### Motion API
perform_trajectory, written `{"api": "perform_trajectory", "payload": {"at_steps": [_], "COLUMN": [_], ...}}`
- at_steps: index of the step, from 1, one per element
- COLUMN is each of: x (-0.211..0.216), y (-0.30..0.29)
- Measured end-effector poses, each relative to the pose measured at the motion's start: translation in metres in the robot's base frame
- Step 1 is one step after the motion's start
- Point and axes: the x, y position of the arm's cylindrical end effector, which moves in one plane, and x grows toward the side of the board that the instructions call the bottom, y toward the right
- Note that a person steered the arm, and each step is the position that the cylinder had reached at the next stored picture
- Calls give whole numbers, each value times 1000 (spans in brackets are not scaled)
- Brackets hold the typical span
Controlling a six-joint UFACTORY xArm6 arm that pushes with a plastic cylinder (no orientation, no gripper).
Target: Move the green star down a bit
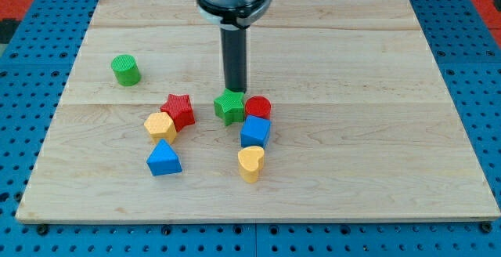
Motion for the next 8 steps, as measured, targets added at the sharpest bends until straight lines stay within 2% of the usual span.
{"api": "perform_trajectory", "payload": {"at_steps": [1, 3, 4, 6, 8], "x": [1, -6, -33, -3, -9], "y": [-22, -16, 30, 40, -12]}}
